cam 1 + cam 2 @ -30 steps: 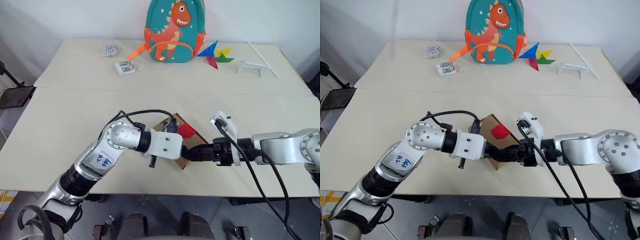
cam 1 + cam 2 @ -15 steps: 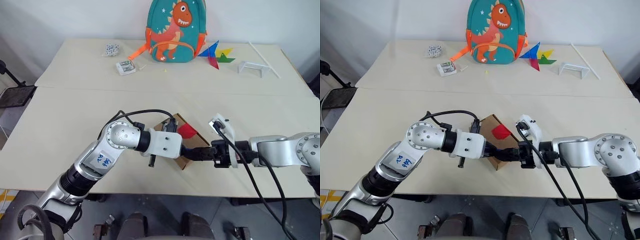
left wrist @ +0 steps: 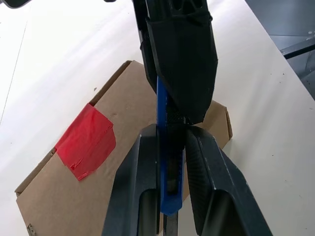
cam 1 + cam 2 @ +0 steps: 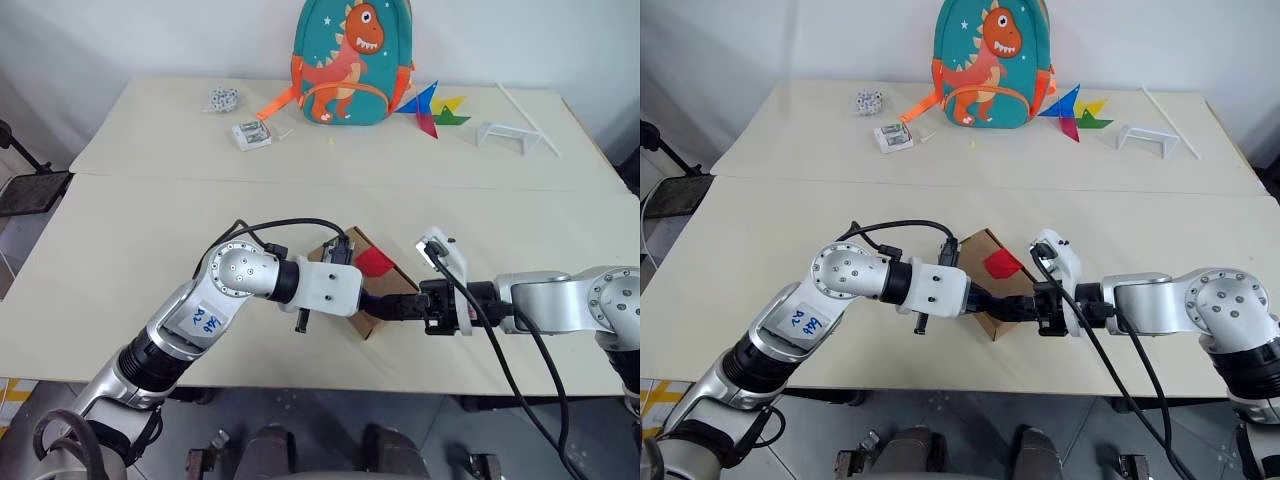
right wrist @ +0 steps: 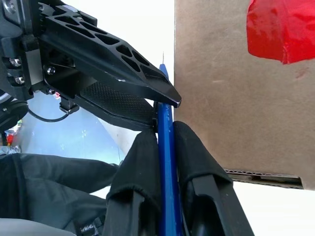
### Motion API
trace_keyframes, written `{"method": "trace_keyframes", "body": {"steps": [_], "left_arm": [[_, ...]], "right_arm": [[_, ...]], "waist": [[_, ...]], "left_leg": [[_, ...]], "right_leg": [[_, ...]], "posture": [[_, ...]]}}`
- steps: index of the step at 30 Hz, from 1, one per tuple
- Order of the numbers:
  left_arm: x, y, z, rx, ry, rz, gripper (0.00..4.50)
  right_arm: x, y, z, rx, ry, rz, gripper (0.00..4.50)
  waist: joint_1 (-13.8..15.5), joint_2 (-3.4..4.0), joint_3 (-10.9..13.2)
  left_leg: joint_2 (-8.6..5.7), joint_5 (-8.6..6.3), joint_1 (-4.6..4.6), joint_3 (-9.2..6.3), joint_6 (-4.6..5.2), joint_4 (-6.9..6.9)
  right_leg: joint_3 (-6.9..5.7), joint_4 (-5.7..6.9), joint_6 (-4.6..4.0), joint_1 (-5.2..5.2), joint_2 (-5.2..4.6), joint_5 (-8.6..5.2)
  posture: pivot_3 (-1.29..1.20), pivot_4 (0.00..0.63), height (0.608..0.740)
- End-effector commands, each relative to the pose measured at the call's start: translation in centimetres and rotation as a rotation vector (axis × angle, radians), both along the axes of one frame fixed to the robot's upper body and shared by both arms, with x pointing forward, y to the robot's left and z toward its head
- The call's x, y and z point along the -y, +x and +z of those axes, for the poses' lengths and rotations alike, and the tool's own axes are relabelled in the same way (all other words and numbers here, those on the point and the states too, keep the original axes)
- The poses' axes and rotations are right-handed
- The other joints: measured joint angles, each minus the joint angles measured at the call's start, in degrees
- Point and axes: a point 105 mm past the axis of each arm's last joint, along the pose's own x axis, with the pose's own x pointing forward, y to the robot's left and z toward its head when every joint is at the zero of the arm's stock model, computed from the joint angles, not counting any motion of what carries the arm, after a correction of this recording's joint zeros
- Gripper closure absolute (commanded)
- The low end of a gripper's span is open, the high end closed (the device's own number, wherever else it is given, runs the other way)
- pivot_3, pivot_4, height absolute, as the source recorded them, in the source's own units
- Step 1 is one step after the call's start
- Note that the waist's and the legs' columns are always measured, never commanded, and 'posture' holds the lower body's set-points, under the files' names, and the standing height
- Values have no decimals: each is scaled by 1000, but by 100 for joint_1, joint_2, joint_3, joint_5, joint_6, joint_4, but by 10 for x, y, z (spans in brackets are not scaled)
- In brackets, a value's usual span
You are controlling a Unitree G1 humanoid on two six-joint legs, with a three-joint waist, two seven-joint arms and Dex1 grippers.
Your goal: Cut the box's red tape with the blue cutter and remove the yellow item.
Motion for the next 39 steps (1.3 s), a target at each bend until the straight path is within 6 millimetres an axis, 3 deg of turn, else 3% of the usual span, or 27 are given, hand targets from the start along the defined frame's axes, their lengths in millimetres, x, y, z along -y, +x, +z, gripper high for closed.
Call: {"method": "trace_keyframes", "body": {"steps": [1, 7, 16, 27, 33, 39], "left_arm": [[5, -6, 13, 61, -31, -36, 4088], [5, -6, 13, 63, -29, -34, 4088], [4, -5, 13, 68, -29, -31, 4088], [3, -4, 13, 67, -27, -19, 4088], [4, -4, 13, 68, -28, -21, 4088], [4, -4, 14, 68, -29, -22, 4088]], "right_arm": [[0, -1, 13, 38, 40, 17, 4405], [4, 5, 17, 52, 32, -20, 2485], [9, 13, 21, 54, 53, -57, 2485], [5, 9, 15, 28, 47, -25, 2485], [2, 5, 11, 17, 46, -6, 4390], [0, 6, 10, 12, 48, -7, 4410]], "waist": [[1, 0, 0], [0, 0, 0], [0, 0, 0], [1, 0, 0], [4, 0, 0], [0, 0, 0]], "left_leg": [[0, 0, 0, 0, 0, 0], [0, 0, 0, 0, 0, 0], [0, 0, 0, 0, 0, 0], [0, 0, 0, 0, 0, 0], [0, 0, 0, 0, 0, 0], [0, 0, 0, 0, 0, 0]], "right_leg": [[0, 0, 0, 0, 0, 0], [0, 0, 0, 0, 0, 0], [0, 0, 0, 0, 0, 0], [0, 0, 0, 0, 0, 0], [0, 0, 0, 0, 0, 0], [0, 0, 0, 0, 0, 0]], "posture": [[0, 150, 740], [0, 150, 740], [0, 150, 740], [0, 150, 740], [0, 150, 740], [0, 150, 740]]}}
